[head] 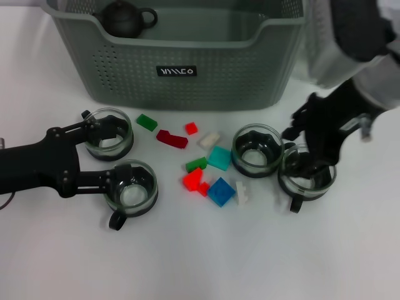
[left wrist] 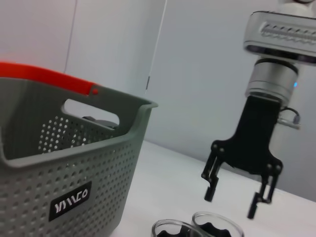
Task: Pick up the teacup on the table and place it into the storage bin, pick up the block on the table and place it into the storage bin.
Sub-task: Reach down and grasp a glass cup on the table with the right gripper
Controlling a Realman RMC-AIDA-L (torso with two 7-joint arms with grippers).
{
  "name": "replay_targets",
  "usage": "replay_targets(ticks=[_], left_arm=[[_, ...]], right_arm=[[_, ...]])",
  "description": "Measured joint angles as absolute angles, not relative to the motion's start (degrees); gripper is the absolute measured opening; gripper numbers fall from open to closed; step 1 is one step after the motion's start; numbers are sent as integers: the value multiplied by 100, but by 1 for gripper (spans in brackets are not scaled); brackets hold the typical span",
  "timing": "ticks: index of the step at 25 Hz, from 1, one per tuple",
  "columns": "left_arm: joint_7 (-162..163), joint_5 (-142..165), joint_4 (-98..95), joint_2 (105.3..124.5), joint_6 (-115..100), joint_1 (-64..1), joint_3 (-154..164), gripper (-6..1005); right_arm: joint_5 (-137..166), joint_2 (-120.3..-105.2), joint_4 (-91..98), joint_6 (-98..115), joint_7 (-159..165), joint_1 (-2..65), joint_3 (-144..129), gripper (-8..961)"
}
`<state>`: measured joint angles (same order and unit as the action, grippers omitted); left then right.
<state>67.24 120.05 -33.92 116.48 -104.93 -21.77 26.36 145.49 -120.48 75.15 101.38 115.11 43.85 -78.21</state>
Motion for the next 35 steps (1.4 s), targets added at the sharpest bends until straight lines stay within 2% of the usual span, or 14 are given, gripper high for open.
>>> replay_targets(ticks=[4,20,29,35], left_arm=[[6723,12006,-3383,11646,-10411,-2182,2641,934],[6681,12006,-3306,11655,-10309,-2128,2599,935],[6680,12006,-3300,11672,-10308,-2145,2610,934],[6679,12006,-3302,11672,-10309,-2157,2622,934]], right_arm=[[14262,-12057,7264,9393,11519,4378,-8694,698],[13932,-12070,5718,7955,12072,4707,-9225,702],[13930,-12070,5610,7781,12148,4690,-9493,675],[13931,-12048,5626,7775,12173,4718,-9462,444]])
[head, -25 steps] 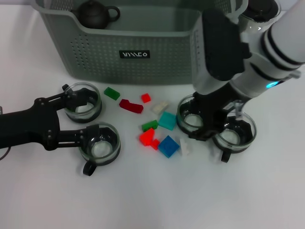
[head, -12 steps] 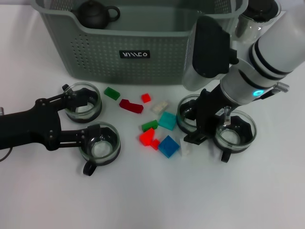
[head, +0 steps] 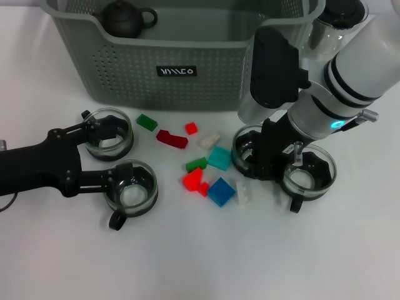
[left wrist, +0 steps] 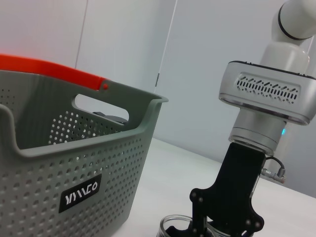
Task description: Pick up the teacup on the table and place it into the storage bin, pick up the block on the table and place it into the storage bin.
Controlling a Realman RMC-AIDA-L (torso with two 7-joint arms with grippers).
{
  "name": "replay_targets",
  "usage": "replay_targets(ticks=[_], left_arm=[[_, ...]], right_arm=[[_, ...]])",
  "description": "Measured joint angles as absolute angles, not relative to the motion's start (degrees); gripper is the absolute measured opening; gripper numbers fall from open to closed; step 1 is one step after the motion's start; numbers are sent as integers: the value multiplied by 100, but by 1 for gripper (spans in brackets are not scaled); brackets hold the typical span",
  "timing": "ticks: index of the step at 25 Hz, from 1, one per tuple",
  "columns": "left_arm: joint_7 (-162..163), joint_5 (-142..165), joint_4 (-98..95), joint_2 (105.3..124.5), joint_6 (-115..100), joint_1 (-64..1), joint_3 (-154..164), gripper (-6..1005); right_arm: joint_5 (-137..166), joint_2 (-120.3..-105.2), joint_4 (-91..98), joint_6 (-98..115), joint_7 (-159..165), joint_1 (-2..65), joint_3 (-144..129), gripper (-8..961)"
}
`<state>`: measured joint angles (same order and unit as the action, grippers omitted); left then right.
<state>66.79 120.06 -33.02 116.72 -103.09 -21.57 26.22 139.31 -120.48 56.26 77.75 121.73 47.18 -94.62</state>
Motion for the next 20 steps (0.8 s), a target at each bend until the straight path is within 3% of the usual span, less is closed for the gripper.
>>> replay_targets(ticks=[8,20], left_arm=[[6680,12006,-3305,11681,-10310,-2174,2628,934],[6680,12006,-3305,11686,-10190,-2170,2603,935]], right_arm=[[13887,-12030,5671,7899,12182,4730,-9180,52],[11594,-11965,6116,10060,10838,4591,-6097,69]])
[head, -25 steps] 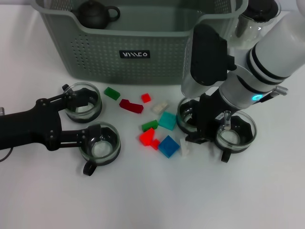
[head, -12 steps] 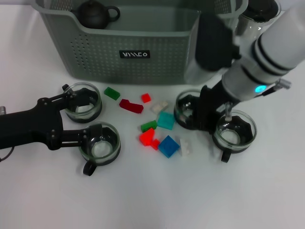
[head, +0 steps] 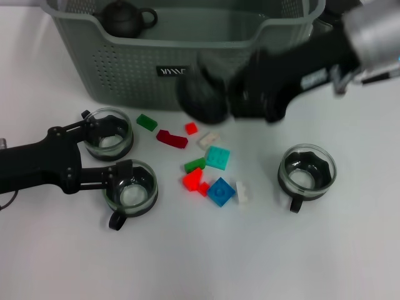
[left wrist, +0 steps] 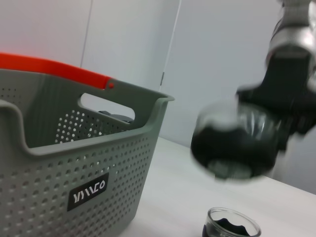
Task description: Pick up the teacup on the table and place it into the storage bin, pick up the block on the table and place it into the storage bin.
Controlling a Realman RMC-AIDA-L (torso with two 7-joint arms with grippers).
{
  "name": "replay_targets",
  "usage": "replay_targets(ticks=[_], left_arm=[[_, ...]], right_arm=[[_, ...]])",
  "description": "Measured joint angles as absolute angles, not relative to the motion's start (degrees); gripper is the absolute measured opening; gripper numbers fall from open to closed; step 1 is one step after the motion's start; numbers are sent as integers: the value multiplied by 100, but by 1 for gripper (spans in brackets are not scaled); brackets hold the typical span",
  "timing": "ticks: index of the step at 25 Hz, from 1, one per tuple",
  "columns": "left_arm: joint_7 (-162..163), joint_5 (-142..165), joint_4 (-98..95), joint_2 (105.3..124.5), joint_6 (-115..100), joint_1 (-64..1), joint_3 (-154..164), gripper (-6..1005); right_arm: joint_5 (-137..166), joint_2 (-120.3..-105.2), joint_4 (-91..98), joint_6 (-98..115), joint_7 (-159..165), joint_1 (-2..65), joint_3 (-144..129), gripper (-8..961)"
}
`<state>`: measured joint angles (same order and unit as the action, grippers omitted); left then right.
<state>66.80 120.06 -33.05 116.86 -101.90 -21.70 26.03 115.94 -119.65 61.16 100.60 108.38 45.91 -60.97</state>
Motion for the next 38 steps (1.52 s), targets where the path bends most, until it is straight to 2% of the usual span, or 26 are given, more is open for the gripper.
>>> replay_targets(ticks=[5,9,16,22,25,30,38], left_arm=[[6688,12006,-3297,11697,-10113,-2171,2619,935],[6710,12006,-3272,11706,-10081,-2177,2618,935],[6716,12005,-3238,11725,-10081,-2171,2605,935],[6723,12005,-3240,11772,-10081,-2180,2619,935],[6724,12006,-3242,11783,-10080,-2179,2625,934],[6724,12005,-3243,11791,-10081,-2181,2628,935],[6733,12011,-3243,11800,-10081,-2241,2638,934]], right_arm=[[11235,-12009,6721,9388,11053,4549,-5858,77],[11582,-12012,7000,8268,11733,4793,-6152,82],[13212,-12022,6324,6629,13550,5885,-6384,93],[15030,-12017,4421,5462,14545,7050,-6461,101],[15528,-12022,3553,4830,14724,7369,-6461,106],[15636,-12013,2785,4393,14692,7521,-6489,113],[15646,-12003,2602,4450,14709,7426,-6626,125]])
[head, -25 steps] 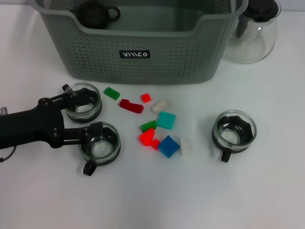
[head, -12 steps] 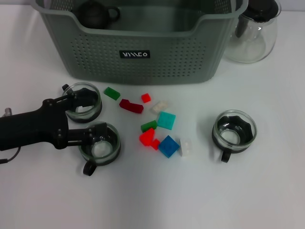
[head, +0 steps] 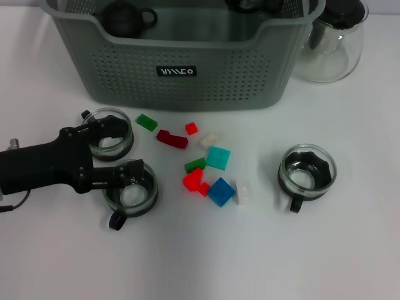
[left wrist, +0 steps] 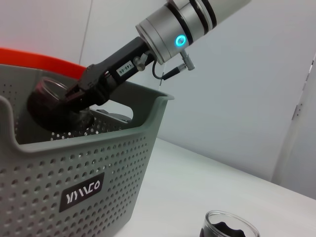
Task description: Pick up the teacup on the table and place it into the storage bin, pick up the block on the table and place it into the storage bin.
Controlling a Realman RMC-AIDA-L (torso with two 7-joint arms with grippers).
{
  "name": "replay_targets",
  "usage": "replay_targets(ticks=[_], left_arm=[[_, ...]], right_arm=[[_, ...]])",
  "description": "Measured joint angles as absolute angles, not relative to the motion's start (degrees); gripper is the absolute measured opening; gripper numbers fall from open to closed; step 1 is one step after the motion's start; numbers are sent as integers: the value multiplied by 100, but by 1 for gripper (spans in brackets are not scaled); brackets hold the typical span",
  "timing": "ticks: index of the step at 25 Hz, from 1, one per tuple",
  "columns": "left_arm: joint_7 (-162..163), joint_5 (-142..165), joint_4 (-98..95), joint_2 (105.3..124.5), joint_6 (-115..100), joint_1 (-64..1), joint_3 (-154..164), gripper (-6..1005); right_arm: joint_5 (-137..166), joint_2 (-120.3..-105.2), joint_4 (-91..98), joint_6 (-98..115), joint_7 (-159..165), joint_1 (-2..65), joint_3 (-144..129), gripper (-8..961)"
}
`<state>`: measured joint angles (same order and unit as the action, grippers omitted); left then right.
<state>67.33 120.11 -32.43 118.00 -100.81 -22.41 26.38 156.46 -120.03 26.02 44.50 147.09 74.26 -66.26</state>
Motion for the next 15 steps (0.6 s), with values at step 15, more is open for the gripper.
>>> replay_targets(ticks=[15], left_arm=[[6858,12023,-3243,11784,-10089,-2302,2636,935]], right_arm=[[15314,-11993,3216,4590,14748,7043,-6656,218]])
